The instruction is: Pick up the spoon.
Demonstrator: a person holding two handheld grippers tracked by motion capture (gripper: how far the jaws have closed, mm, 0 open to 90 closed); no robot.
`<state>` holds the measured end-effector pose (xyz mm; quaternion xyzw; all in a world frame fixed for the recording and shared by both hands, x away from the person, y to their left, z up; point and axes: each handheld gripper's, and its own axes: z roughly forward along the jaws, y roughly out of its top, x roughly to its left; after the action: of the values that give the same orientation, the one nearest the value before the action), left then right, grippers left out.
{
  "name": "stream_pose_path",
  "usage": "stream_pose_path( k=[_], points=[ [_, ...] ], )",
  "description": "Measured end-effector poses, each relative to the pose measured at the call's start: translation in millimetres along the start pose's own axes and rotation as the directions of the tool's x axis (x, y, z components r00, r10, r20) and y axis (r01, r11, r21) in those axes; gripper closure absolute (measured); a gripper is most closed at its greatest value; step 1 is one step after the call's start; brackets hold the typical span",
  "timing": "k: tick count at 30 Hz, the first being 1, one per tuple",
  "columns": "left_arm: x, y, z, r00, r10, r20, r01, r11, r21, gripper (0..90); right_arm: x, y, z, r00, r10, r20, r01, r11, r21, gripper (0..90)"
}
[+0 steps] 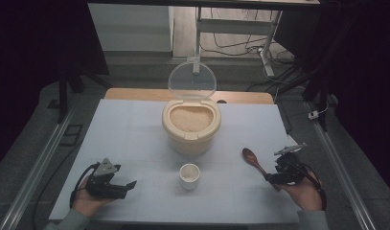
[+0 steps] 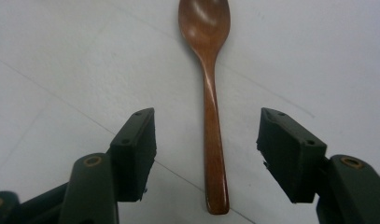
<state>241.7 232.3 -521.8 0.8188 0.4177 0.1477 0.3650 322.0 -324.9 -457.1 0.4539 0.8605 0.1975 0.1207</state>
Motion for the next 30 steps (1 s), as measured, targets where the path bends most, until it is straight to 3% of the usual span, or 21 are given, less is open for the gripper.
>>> stream_pose_path(
  k=[6, 18, 30],
  points=[
    [0.5, -0.5, 0.7, 1.0, 0.001, 0.002, -0.001, 1.0, 0.004, 12.8, -5.0, -2.5, 16.3, 0.9999, -0.007, -0.013, 0.008, 0.999, 0.054, 44.3],
    [0.8, -0.7, 1.1, 1.0, 0.007, 0.002, -0.007, 0.9999, 0.007, 12.8, -10.0, -3.9, 28.8, 0.9995, -0.016, -0.029, 0.018, 0.997, 0.08, 57.6],
    [2.5, -1.4, 1.6, 1.0, 0.003, -0.002, -0.003, 0.9999, 0.01, 12.8, -2.5, 4.3, 38.3, 0.9969, -0.078, -0.012, 0.079, 0.989, 0.126, 75.3]
  ],
)
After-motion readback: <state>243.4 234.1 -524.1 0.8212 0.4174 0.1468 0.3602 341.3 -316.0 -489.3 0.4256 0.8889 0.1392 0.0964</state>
